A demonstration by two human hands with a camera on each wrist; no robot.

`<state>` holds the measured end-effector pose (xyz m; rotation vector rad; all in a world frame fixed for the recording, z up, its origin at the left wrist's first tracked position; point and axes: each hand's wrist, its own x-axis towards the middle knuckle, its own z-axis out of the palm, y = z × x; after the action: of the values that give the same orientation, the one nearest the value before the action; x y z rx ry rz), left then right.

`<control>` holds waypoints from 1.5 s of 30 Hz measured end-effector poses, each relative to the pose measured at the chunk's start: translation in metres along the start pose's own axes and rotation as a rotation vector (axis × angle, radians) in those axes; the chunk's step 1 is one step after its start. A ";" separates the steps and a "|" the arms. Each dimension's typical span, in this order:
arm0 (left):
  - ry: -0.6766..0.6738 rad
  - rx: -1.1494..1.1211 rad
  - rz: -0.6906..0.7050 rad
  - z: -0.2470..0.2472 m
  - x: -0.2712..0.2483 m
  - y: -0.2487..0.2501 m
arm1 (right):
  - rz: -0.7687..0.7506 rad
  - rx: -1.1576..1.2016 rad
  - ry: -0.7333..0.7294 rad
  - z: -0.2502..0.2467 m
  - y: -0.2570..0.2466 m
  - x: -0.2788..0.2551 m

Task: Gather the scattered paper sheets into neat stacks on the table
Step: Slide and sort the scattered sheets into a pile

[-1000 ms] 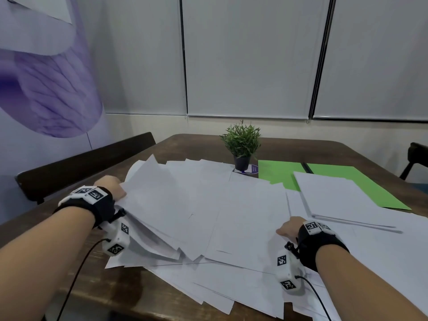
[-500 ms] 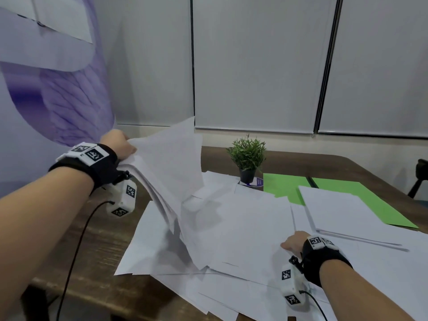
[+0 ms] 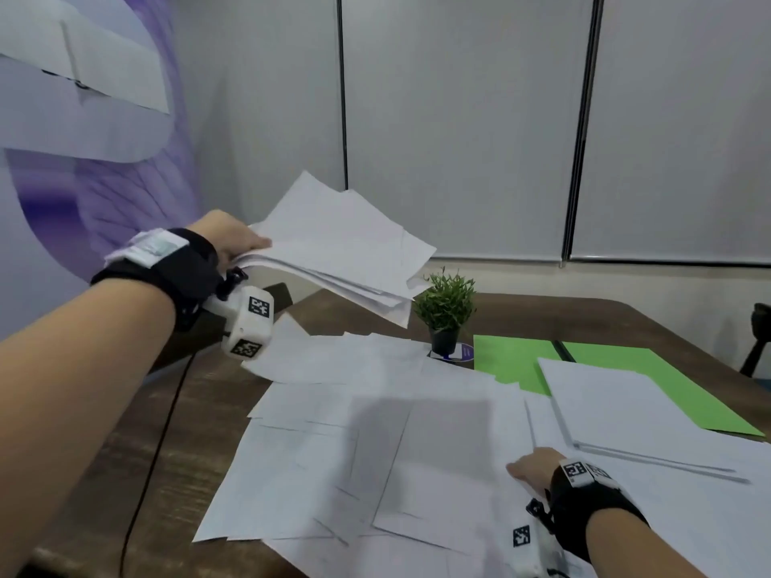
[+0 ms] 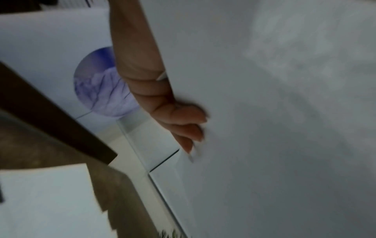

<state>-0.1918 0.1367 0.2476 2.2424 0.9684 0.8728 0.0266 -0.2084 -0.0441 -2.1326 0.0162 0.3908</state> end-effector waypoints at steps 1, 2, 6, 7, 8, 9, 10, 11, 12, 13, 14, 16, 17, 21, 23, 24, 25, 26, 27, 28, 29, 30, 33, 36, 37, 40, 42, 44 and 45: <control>-0.031 -0.083 -0.023 0.013 -0.003 -0.002 | 0.050 0.062 0.013 -0.001 -0.001 -0.004; -0.066 -0.162 -0.046 0.029 -0.008 -0.006 | 0.073 0.101 0.027 -0.003 -0.001 -0.003; -0.257 -0.376 -0.207 0.110 -0.034 -0.032 | 0.046 -0.025 -0.067 -0.014 -0.006 -0.010; -0.311 -0.399 -0.243 0.132 -0.042 -0.041 | 0.036 -0.025 -0.053 -0.015 -0.005 -0.010; -0.344 -0.385 -0.268 0.155 -0.050 -0.050 | 0.036 -0.019 -0.061 -0.014 -0.003 -0.007; -0.360 -0.344 -0.280 0.177 -0.057 -0.059 | 0.049 0.010 -0.063 -0.012 -0.003 -0.004; -0.383 -0.295 -0.299 0.197 -0.068 -0.067 | 0.049 0.020 -0.065 -0.010 0.001 0.002; -0.410 -0.236 -0.314 0.213 -0.078 -0.077 | 0.046 0.041 -0.078 -0.007 0.001 0.002; -0.461 -0.151 -0.318 0.229 -0.088 -0.085 | 0.042 0.039 -0.089 -0.006 0.004 0.007; -0.528 -0.050 -0.320 0.242 -0.098 -0.092 | 0.039 0.047 -0.101 -0.006 0.005 0.007; -0.591 0.045 -0.324 0.252 -0.106 -0.097 | 0.034 0.034 -0.117 -0.007 0.005 0.008; -0.673 0.216 -0.291 0.265 -0.112 -0.104 | 0.036 -0.056 -0.147 -0.009 0.006 0.007; -0.693 0.287 -0.265 0.268 -0.111 -0.104 | 0.031 -0.135 -0.172 -0.010 0.006 0.007; -0.800 0.389 -0.239 0.268 -0.106 -0.101 | -0.039 -0.411 -0.195 -0.013 0.008 0.001; -0.811 0.382 -0.235 0.266 -0.105 -0.101 | -0.083 -0.459 -0.189 -0.012 0.007 0.003; -0.809 0.371 -0.230 0.267 -0.105 -0.102 | -0.094 -0.487 -0.182 -0.012 0.005 0.001; -0.802 0.363 -0.227 0.269 -0.104 -0.104 | -0.096 -0.517 -0.183 -0.011 0.003 -0.001; -0.788 0.346 -0.232 0.271 -0.104 -0.106 | -0.098 -0.549 -0.190 -0.012 0.003 -0.001; -0.777 0.338 -0.243 0.273 -0.103 -0.108 | -0.105 -0.560 -0.178 -0.012 0.002 -0.002; -0.773 0.330 -0.251 0.274 -0.104 -0.109 | -0.115 -0.579 -0.169 -0.012 0.001 -0.004; -0.768 0.317 -0.259 0.275 -0.105 -0.109 | -0.125 -0.597 -0.165 -0.012 0.000 -0.004; -0.758 0.292 -0.261 0.275 -0.106 -0.110 | -0.137 -0.607 -0.164 -0.013 0.001 -0.004; -0.722 0.230 -0.267 0.277 -0.107 -0.109 | -0.149 -0.610 -0.160 -0.015 0.002 -0.004; -0.693 0.105 -0.316 0.270 -0.116 -0.102 | -0.172 -0.566 -0.186 -0.019 0.005 -0.006; -0.690 0.061 -0.336 0.269 -0.117 -0.101 | -0.182 -0.520 -0.199 -0.020 0.008 -0.004; -0.662 -0.094 -0.379 0.270 -0.120 -0.103 | -0.208 -0.268 -0.242 -0.024 0.017 -0.002; -0.685 -0.251 -0.382 0.271 -0.123 -0.102 | -0.217 -0.074 -0.278 -0.024 0.023 -0.004; -0.671 -0.408 -0.322 0.268 -0.127 -0.096 | -0.213 0.110 -0.289 -0.023 0.027 -0.008; -0.651 -0.473 -0.260 0.268 -0.127 -0.091 | -0.216 0.178 -0.287 -0.022 0.026 -0.012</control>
<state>-0.1017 0.0343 -0.0312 1.7534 0.6352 0.1886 0.0169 -0.2430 -0.0501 -1.8643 -0.3290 0.5422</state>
